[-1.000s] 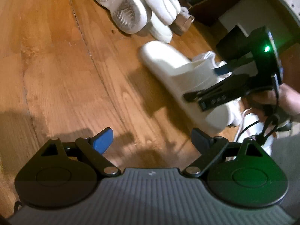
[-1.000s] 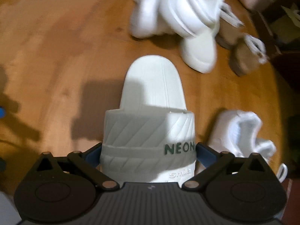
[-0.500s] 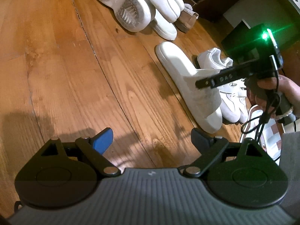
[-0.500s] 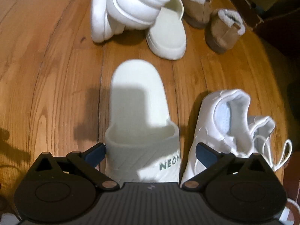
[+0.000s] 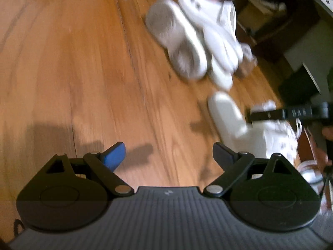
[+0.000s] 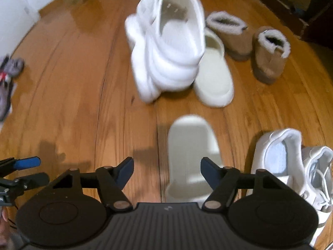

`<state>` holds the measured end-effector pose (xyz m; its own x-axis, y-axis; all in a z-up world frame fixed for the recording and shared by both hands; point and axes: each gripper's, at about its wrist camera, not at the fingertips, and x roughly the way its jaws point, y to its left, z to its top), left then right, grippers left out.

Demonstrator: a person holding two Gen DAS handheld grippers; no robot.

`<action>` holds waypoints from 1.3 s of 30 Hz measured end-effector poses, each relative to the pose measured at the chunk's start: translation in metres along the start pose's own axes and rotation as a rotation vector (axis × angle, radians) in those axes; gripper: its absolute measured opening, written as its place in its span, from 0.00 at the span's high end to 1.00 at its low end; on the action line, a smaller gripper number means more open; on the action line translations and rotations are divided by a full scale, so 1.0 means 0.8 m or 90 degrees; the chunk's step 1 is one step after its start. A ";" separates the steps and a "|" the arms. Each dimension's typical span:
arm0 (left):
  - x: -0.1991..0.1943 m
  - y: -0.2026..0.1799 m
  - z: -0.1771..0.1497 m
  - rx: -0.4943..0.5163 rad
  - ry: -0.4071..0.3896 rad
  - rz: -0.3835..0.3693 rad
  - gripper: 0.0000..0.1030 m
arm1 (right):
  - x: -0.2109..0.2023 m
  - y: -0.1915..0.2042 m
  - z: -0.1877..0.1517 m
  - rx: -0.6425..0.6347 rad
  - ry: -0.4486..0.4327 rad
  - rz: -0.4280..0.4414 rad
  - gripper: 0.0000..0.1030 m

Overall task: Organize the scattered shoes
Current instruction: 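Close the left tool on the rim of a white Kuromi-charm clog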

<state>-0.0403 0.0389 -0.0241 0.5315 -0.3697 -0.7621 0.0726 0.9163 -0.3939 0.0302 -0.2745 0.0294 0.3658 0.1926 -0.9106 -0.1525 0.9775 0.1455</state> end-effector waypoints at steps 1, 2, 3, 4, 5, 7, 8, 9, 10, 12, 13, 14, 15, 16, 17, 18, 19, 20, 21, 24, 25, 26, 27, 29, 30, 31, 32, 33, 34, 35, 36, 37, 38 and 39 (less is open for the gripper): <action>0.002 -0.015 0.016 0.023 -0.010 0.028 0.11 | -0.001 -0.002 0.007 0.010 -0.008 0.006 0.31; 0.004 -0.030 0.031 0.046 -0.020 0.056 0.11 | -0.002 -0.003 0.014 0.019 -0.017 0.014 0.31; 0.007 -0.034 0.040 0.051 -0.022 0.063 0.11 | -0.003 -0.004 0.022 0.028 -0.026 0.022 0.28; 0.016 -0.044 0.057 0.056 -0.020 0.068 0.11 | -0.004 -0.005 0.030 0.040 -0.038 0.028 0.22; 0.031 -0.054 0.080 0.053 -0.014 0.069 0.11 | -0.004 -0.006 0.038 0.050 -0.047 0.034 0.19; 0.056 -0.073 0.118 0.057 -0.006 0.076 0.11 | 0.001 -0.011 0.055 0.058 -0.056 0.041 0.14; 0.067 -0.082 0.133 0.067 -0.004 0.082 0.11 | 0.007 -0.012 0.062 0.049 -0.050 0.035 0.14; 0.068 -0.084 0.134 0.070 -0.005 0.084 0.11 | 0.012 -0.011 0.064 0.039 -0.042 0.026 0.14; 0.076 -0.098 0.148 0.090 -0.015 0.102 0.11 | 0.019 -0.011 0.065 0.025 -0.032 0.014 0.14; 0.096 -0.120 0.174 0.118 -0.038 0.129 0.11 | 0.033 -0.014 0.067 0.001 -0.014 -0.009 0.15; 0.106 -0.131 0.187 0.132 -0.050 0.142 0.11 | 0.035 -0.015 0.066 0.002 -0.014 -0.011 0.15; 0.116 -0.137 0.198 0.133 -0.050 0.143 0.11 | 0.037 -0.018 0.066 0.009 -0.015 -0.005 0.15; 0.126 -0.140 0.209 0.126 -0.047 0.134 0.11 | 0.038 -0.021 0.066 0.015 -0.016 0.002 0.15; 0.129 -0.142 0.213 0.124 -0.045 0.131 0.11 | 0.038 -0.026 0.069 0.023 -0.015 0.017 0.15; 0.145 -0.150 0.230 0.114 -0.038 0.125 0.11 | 0.037 -0.030 0.072 0.030 -0.015 0.027 0.15; 0.155 -0.156 0.238 0.114 -0.039 0.124 0.11 | 0.036 -0.032 0.073 0.032 -0.016 0.030 0.15; 0.161 -0.161 0.241 0.121 -0.039 0.124 0.08 | 0.033 -0.037 0.077 0.038 -0.022 0.031 0.14; 0.166 -0.166 0.244 0.128 -0.039 0.125 0.08 | 0.030 -0.043 0.082 0.044 -0.029 0.028 0.14; 0.178 -0.177 0.251 0.142 -0.039 0.126 0.09 | 0.028 -0.044 0.084 0.047 -0.033 0.026 0.14; 0.194 -0.193 0.256 0.176 -0.037 0.160 0.09 | 0.019 -0.059 0.098 0.071 -0.046 0.023 0.12; 0.195 -0.197 0.256 0.192 -0.038 0.161 0.09 | 0.016 -0.063 0.102 0.077 -0.049 0.031 0.11; 0.196 -0.200 0.256 0.208 -0.039 0.161 0.09 | 0.014 -0.069 0.107 0.083 -0.053 0.041 0.10; 0.199 -0.202 0.257 0.217 -0.036 0.162 0.09 | 0.014 -0.072 0.110 0.084 -0.055 0.045 0.10; 0.204 -0.204 0.261 0.218 -0.037 0.166 0.09 | 0.017 -0.074 0.117 0.074 -0.059 0.044 0.10; 0.212 -0.204 0.264 0.221 -0.037 0.177 0.09 | 0.020 -0.075 0.120 0.068 -0.061 0.043 0.10; 0.219 -0.204 0.267 0.224 -0.037 0.189 0.09 | 0.023 -0.076 0.122 0.065 -0.063 0.042 0.10; 0.227 -0.203 0.270 0.227 -0.034 0.203 0.09 | 0.027 -0.077 0.124 0.066 -0.063 0.041 0.10; 0.236 -0.202 0.271 0.231 -0.025 0.210 0.09 | 0.029 -0.077 0.125 0.070 -0.062 0.042 0.10; 0.243 -0.200 0.272 0.232 -0.016 0.222 0.09 | 0.031 -0.077 0.126 0.076 -0.061 0.043 0.10; 0.245 -0.194 0.273 0.230 -0.014 0.236 0.08 | 0.034 -0.076 0.126 0.080 -0.057 0.045 0.10; 0.242 -0.188 0.272 0.216 -0.025 0.215 0.10 | 0.037 -0.075 0.127 0.080 -0.054 0.048 0.10; 0.239 -0.183 0.272 0.202 -0.036 0.193 0.25 | 0.039 -0.073 0.127 0.076 -0.052 0.050 0.10; 0.236 -0.178 0.271 0.188 -0.047 0.170 0.35 | 0.042 -0.070 0.126 0.067 -0.048 0.049 0.10; 0.234 -0.176 0.271 0.179 -0.049 0.155 0.49 | 0.043 -0.066 0.124 0.059 -0.045 0.045 0.10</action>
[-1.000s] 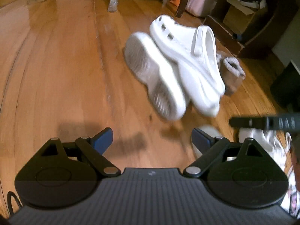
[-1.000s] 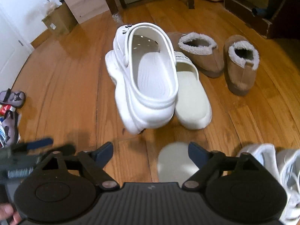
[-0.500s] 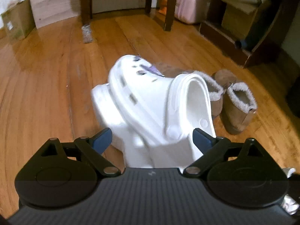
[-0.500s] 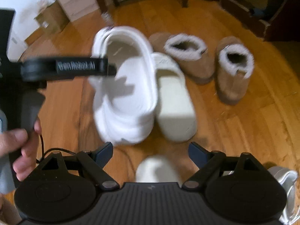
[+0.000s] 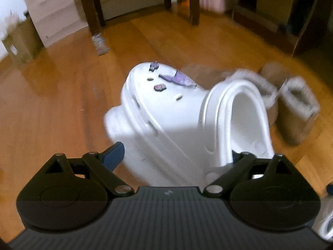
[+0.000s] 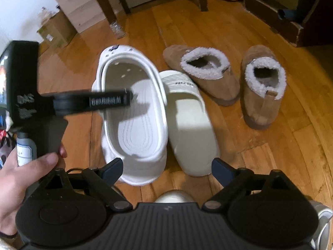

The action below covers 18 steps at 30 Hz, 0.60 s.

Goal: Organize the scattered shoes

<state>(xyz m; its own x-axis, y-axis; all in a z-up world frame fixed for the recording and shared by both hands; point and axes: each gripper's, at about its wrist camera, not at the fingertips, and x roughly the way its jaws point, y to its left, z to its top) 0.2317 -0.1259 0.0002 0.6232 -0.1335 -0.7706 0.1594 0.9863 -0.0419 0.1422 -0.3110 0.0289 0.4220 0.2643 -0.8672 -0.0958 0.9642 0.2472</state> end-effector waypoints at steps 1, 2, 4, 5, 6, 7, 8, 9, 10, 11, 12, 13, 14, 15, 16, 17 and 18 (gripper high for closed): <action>-0.007 -0.002 -0.004 -0.004 -0.006 0.031 0.64 | 0.000 0.002 -0.001 -0.004 0.001 -0.001 0.10; -0.010 -0.002 -0.006 -0.007 -0.014 0.036 0.69 | 0.000 0.005 -0.002 -0.008 0.003 -0.002 0.10; -0.015 -0.001 -0.009 -0.020 -0.021 0.044 0.84 | 0.001 0.010 -0.006 -0.019 0.007 -0.002 0.10; -0.022 0.001 -0.010 -0.025 -0.023 0.055 0.87 | 0.001 0.011 -0.007 -0.023 0.008 -0.002 0.10; -0.025 0.002 -0.011 -0.025 -0.023 0.058 0.87 | 0.002 0.012 -0.008 -0.025 0.009 -0.002 0.10; -0.032 0.010 -0.013 -0.042 -0.018 0.038 0.87 | 0.003 0.012 -0.009 -0.025 0.008 -0.003 0.09; -0.032 0.011 -0.014 -0.045 -0.016 0.033 0.87 | 0.005 0.010 -0.010 -0.021 0.009 -0.003 0.09; -0.032 0.014 -0.015 -0.046 -0.015 0.031 0.88 | 0.006 0.009 -0.011 -0.016 0.009 -0.003 0.09; -0.037 0.016 -0.019 -0.047 -0.020 0.031 0.88 | 0.007 0.007 -0.011 -0.009 0.010 -0.004 0.09; -0.043 0.019 -0.025 -0.047 -0.025 0.034 0.88 | 0.009 0.004 -0.012 -0.001 0.012 -0.004 0.09; -0.045 0.021 -0.028 -0.047 -0.028 0.034 0.88 | 0.010 0.002 -0.013 0.006 0.015 -0.004 0.09; -0.049 0.026 -0.033 -0.054 -0.033 0.030 0.88 | 0.010 0.001 -0.015 0.007 0.016 -0.003 0.09; -0.056 0.032 -0.042 -0.061 -0.037 0.025 0.88 | 0.009 0.002 -0.017 0.007 0.018 -0.003 0.09; -0.063 0.038 -0.051 -0.068 -0.041 0.020 0.88 | 0.009 0.003 -0.020 0.007 0.019 -0.002 0.09; -0.071 0.041 -0.059 -0.071 -0.043 0.020 0.88 | 0.009 0.005 -0.024 0.003 0.024 -0.001 0.09; -0.074 0.046 -0.064 -0.075 -0.043 0.018 0.87 | 0.008 0.007 -0.028 -0.001 0.029 0.002 0.09; -0.076 0.049 -0.067 -0.079 -0.042 0.016 0.87 | 0.007 0.009 -0.032 -0.002 0.034 0.006 0.09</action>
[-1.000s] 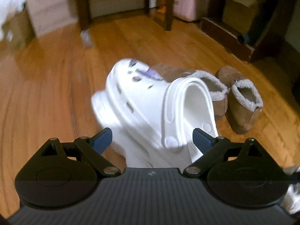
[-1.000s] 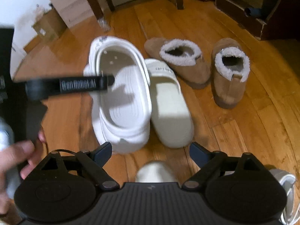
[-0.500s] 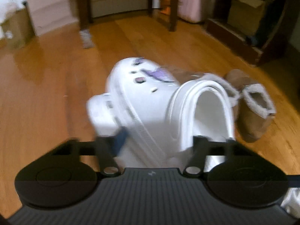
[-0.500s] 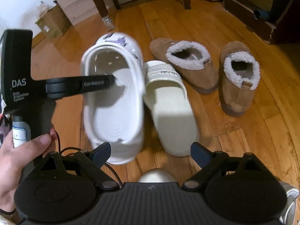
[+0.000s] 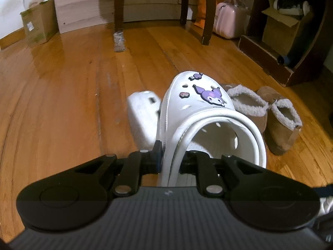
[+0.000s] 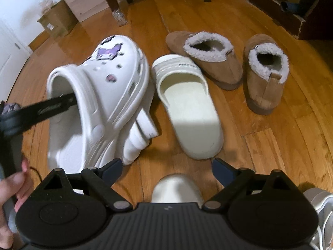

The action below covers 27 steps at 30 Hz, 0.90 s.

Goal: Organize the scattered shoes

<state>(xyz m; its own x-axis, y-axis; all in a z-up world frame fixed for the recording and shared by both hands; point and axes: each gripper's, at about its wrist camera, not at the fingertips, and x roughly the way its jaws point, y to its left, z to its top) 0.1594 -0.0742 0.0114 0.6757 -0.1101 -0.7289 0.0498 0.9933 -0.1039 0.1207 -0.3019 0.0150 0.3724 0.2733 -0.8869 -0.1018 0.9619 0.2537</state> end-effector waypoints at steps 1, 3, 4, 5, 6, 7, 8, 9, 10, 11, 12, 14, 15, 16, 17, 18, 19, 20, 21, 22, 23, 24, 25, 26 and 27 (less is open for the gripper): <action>-0.011 0.010 -0.010 -0.016 0.002 -0.007 0.87 | 0.000 0.002 -0.004 0.000 0.006 0.005 0.09; -0.036 0.033 -0.033 -0.053 0.008 -0.025 0.87 | -0.002 0.010 -0.019 0.002 0.024 0.028 0.09; -0.048 0.040 -0.044 -0.063 0.010 -0.028 0.87 | -0.004 0.014 -0.028 0.002 0.032 0.041 0.09; -0.058 0.047 -0.054 -0.072 0.009 -0.026 0.87 | -0.005 0.019 -0.036 0.002 0.040 0.054 0.09; -0.069 0.052 -0.065 -0.073 0.009 -0.020 0.87 | -0.007 0.022 -0.043 0.001 0.046 0.062 0.09; -0.072 0.053 -0.068 -0.074 0.009 -0.018 0.86 | -0.009 0.029 -0.055 -0.004 0.055 0.072 0.09; -0.086 0.059 -0.082 -0.085 0.013 -0.016 0.86 | -0.011 0.038 -0.070 -0.012 0.067 0.085 0.09; -0.100 0.066 -0.096 -0.096 0.017 -0.013 0.85 | -0.014 0.045 -0.082 -0.018 0.074 0.096 0.09; -0.103 0.067 -0.099 -0.099 0.021 -0.013 0.85 | -0.016 0.050 -0.092 -0.022 0.079 0.105 0.09; -0.114 0.072 -0.110 -0.108 0.032 -0.012 0.85 | -0.018 0.054 -0.102 -0.026 0.083 0.115 0.09; -0.125 0.077 -0.124 -0.121 0.040 -0.009 0.85 | -0.021 0.059 -0.111 -0.030 0.087 0.124 0.09; -0.134 0.082 -0.147 -0.134 0.049 0.003 0.85 | -0.028 0.074 -0.136 -0.059 0.097 0.149 0.09; -0.136 0.085 -0.160 -0.144 0.055 0.011 0.85 | -0.030 0.079 -0.143 -0.072 0.103 0.156 0.09; -0.132 0.084 -0.172 -0.141 0.065 0.016 0.83 | -0.031 0.087 -0.151 -0.094 0.113 0.160 0.09; -0.125 0.082 -0.180 -0.134 0.075 0.012 0.79 | -0.029 0.096 -0.161 -0.122 0.122 0.159 0.09; -0.112 0.081 -0.191 -0.130 0.100 0.000 0.68 | -0.026 0.105 -0.170 -0.149 0.130 0.154 0.07; -0.098 0.081 -0.202 -0.125 0.125 -0.011 0.56 | -0.022 0.111 -0.176 -0.164 0.133 0.142 0.06; -0.076 0.086 -0.221 -0.147 0.203 -0.016 0.53 | -0.019 0.114 -0.180 -0.172 0.134 0.126 0.06; -0.076 0.100 -0.233 -0.193 0.214 -0.061 0.50 | -0.017 0.117 -0.184 -0.180 0.137 0.114 0.07; -0.079 0.108 -0.235 -0.206 0.223 -0.083 0.46 | -0.014 0.122 -0.187 -0.194 0.144 0.100 0.07; -0.084 0.110 -0.233 -0.192 0.242 -0.082 0.43 | -0.013 0.127 -0.189 -0.208 0.147 0.089 0.07; -0.088 0.112 -0.233 -0.176 0.249 -0.077 0.34 | -0.013 0.132 -0.189 -0.222 0.147 0.083 0.07; -0.093 0.113 -0.232 -0.160 0.254 -0.072 0.26 | -0.015 0.137 -0.187 -0.236 0.143 0.079 0.07; -0.107 0.117 -0.233 -0.129 0.246 -0.062 0.23 | -0.015 0.139 -0.186 -0.241 0.140 0.078 0.07; -0.113 0.119 -0.234 -0.119 0.239 -0.060 0.18 | -0.019 0.144 -0.184 -0.250 0.134 0.076 0.07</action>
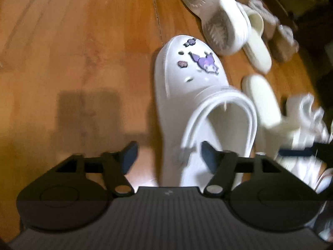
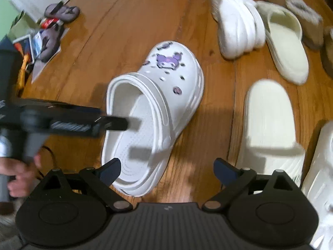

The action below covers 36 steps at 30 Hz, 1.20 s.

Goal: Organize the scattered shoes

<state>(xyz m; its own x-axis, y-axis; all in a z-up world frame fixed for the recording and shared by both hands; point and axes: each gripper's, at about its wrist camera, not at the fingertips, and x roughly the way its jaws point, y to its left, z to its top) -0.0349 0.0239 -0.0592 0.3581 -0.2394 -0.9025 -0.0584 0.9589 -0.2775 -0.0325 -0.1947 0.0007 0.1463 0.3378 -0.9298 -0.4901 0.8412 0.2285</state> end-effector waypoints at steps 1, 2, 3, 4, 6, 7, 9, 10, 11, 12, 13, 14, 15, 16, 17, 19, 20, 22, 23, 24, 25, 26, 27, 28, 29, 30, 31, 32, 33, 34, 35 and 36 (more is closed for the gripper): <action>-0.007 0.004 -0.005 0.015 -0.007 0.002 0.17 | -0.006 0.007 0.006 -0.014 -0.008 -0.007 0.07; -0.011 0.010 -0.009 0.029 -0.006 -0.005 0.17 | -0.010 0.011 0.008 -0.024 -0.013 -0.012 0.08; -0.012 0.013 -0.012 0.036 -0.003 -0.012 0.17 | -0.012 0.013 0.010 -0.030 -0.016 -0.015 0.11; -0.013 0.016 -0.014 0.042 0.001 -0.020 0.17 | -0.014 0.018 0.012 -0.043 -0.022 -0.019 0.12; -0.018 0.025 -0.018 0.043 0.006 -0.023 0.17 | -0.016 0.031 0.018 -0.079 -0.030 -0.025 0.14; -0.021 0.030 -0.024 0.048 0.004 -0.026 0.17 | -0.015 0.042 0.021 -0.112 -0.033 -0.038 0.18; -0.022 0.046 -0.038 0.050 0.011 -0.039 0.17 | -0.008 0.060 0.027 -0.167 -0.033 -0.060 0.23; -0.022 0.048 -0.042 0.050 0.016 -0.041 0.17 | -0.005 0.064 0.030 -0.181 -0.032 -0.065 0.27; -0.019 0.054 -0.044 0.050 0.031 -0.048 0.17 | 0.000 0.070 0.034 -0.193 -0.022 -0.076 0.28; -0.016 0.059 -0.047 0.051 0.046 -0.056 0.17 | 0.006 0.077 0.038 -0.209 -0.007 -0.091 0.29; -0.013 0.065 -0.049 0.051 0.061 -0.063 0.17 | 0.009 0.081 0.041 -0.214 0.000 -0.100 0.29; -0.013 0.066 -0.048 0.057 0.061 -0.058 0.17 | 0.012 0.084 0.045 -0.212 0.006 -0.113 0.29; -0.014 0.066 -0.048 0.058 0.057 -0.051 0.17 | 0.015 0.086 0.048 -0.213 0.010 -0.121 0.29; -0.016 0.067 -0.045 0.056 0.048 -0.037 0.17 | 0.015 0.089 0.050 -0.223 0.010 -0.124 0.29; -0.018 0.068 -0.043 0.058 0.044 -0.034 0.17 | 0.017 0.092 0.054 -0.239 0.012 -0.131 0.29; -0.019 0.072 -0.043 0.050 0.048 -0.053 0.17 | 0.021 0.096 0.058 -0.260 0.013 -0.156 0.31; -0.019 0.072 -0.044 0.047 0.053 -0.055 0.17 | 0.024 0.098 0.063 -0.268 0.017 -0.174 0.31; -0.016 0.071 -0.048 0.053 0.067 -0.044 0.17 | 0.030 0.097 0.068 -0.266 0.023 -0.185 0.31; -0.015 0.069 -0.049 0.058 0.067 -0.040 0.17 | 0.033 0.097 0.071 -0.266 0.027 -0.188 0.32; -0.014 0.067 -0.051 0.067 0.067 -0.034 0.17 | 0.035 0.096 0.073 -0.268 0.029 -0.189 0.34; -0.014 0.066 -0.051 0.069 0.068 -0.036 0.17 | 0.038 0.097 0.075 -0.273 0.030 -0.190 0.38; -0.015 0.065 -0.051 0.071 0.069 -0.038 0.17 | 0.041 0.098 0.076 -0.284 0.031 -0.196 0.40; -0.015 0.065 -0.051 0.070 0.071 -0.045 0.17 | 0.044 0.100 0.078 -0.296 0.032 -0.204 0.42; -0.016 0.066 -0.052 0.069 0.072 -0.053 0.15 | 0.047 0.101 0.080 -0.302 0.032 -0.207 0.45; -0.015 0.066 -0.052 0.066 0.074 -0.062 0.14 | 0.049 0.101 0.082 -0.303 0.032 -0.204 0.47; -0.014 0.066 -0.052 0.065 0.075 -0.064 0.14 | 0.051 0.101 0.085 -0.304 0.032 -0.199 0.54; -0.013 0.065 -0.055 0.071 0.076 -0.056 0.14 | 0.054 0.101 0.088 -0.305 0.032 -0.195 0.61; -0.013 0.064 -0.055 0.074 0.075 -0.050 0.14 | 0.057 0.100 0.092 -0.305 0.033 -0.191 0.63; -0.012 0.064 -0.056 0.077 0.075 -0.046 0.14 | 0.060 0.099 0.096 -0.304 0.033 -0.188 0.65; -0.014 0.065 -0.056 0.075 0.072 -0.041 0.14 | 0.064 0.097 0.100 -0.305 0.034 -0.187 0.66; -0.015 0.066 -0.055 0.074 0.069 -0.035 0.14 | 0.069 0.094 0.104 -0.303 0.038 -0.185 0.65; -0.016 0.069 -0.054 0.067 0.067 -0.039 0.14 | 0.074 0.093 0.107 -0.302 0.041 -0.186 0.64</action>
<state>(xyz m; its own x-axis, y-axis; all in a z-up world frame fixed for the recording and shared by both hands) -0.0830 0.0732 -0.0768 0.2587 -0.3066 -0.9160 0.0604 0.9516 -0.3015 0.0131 -0.0760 -0.0124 0.2887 0.0799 -0.9541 -0.7723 0.6084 -0.1827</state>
